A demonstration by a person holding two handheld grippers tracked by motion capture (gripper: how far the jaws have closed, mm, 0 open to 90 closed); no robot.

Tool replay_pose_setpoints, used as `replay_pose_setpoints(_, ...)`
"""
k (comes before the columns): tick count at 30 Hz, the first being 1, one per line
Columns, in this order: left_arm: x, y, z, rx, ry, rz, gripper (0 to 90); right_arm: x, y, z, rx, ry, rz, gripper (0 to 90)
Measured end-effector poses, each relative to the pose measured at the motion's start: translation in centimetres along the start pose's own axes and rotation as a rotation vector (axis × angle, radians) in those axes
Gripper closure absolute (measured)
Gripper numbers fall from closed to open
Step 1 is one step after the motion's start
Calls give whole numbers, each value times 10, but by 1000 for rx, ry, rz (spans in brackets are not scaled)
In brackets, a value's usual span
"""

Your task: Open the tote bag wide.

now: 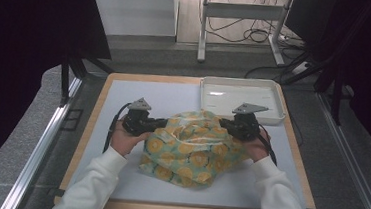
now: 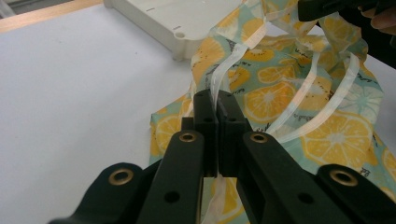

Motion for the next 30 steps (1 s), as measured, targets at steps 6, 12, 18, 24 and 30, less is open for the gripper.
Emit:
replay_pose_setpoints(6,1,0,0,11,-6,7,893,-1,-1,2,-7,6,-2,878)
replay_pose_setpoints(12,3,0,3,24,-12,12,895,4,0,5,-13,3,-11,878)
replay_pose_setpoints(18,8,-6,3,16,-17,18,896,16,4,11,-33,-12,-28,878)
replay_pose_setpoints(24,13,-11,4,7,-23,14,896,27,11,11,-34,-40,-52,878)
replay_pose_setpoints(30,16,-14,6,4,-27,8,896,32,16,13,-12,-44,-70,878)
Point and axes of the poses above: each handheld gripper's, and its own axes: x roughly backward along the jaws, z roughly out of its underside, y roughly to its left, the point moved 5 cm from there along -x, roughly forward along the jaws, and after that the axes turned 14 degrees about -x, right-handed, at the moved point
